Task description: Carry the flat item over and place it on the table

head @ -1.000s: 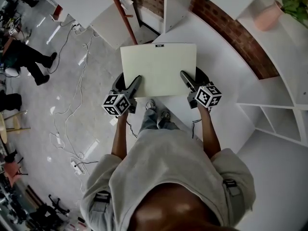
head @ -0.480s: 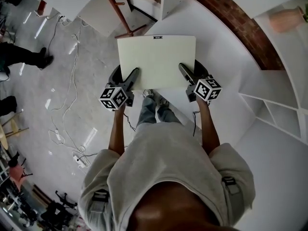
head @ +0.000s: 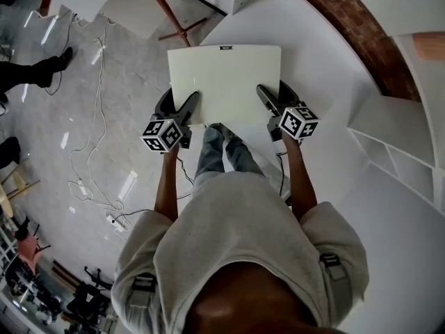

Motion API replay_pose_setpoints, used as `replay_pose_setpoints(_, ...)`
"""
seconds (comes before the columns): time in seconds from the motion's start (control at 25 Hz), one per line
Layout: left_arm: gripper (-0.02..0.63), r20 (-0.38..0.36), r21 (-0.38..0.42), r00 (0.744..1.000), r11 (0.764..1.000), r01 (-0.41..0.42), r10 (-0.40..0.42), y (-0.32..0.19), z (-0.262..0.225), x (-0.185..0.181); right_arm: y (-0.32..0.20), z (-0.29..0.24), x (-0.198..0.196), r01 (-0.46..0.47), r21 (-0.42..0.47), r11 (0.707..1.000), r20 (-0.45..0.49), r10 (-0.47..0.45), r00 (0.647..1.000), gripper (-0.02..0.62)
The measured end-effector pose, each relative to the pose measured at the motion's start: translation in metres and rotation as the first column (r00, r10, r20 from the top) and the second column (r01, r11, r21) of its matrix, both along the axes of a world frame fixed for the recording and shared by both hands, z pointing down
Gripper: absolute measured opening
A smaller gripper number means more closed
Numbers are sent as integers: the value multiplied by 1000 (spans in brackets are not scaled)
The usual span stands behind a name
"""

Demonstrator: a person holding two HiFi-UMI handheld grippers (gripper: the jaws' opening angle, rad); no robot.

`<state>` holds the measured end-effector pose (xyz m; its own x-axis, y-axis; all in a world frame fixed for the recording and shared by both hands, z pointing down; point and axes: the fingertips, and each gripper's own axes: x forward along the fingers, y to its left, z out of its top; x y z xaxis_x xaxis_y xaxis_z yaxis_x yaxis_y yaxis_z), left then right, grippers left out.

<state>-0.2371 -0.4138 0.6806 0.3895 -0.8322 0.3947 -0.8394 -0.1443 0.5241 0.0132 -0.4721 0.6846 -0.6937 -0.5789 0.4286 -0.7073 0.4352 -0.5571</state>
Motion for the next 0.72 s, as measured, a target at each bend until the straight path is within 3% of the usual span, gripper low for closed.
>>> replay_pose_setpoints(0.72, 390, -19, -139, 1000, 990, -19, 17, -30, 64, 3, -28, 60, 2, -10, -100, 995, -43, 6, 999, 360)
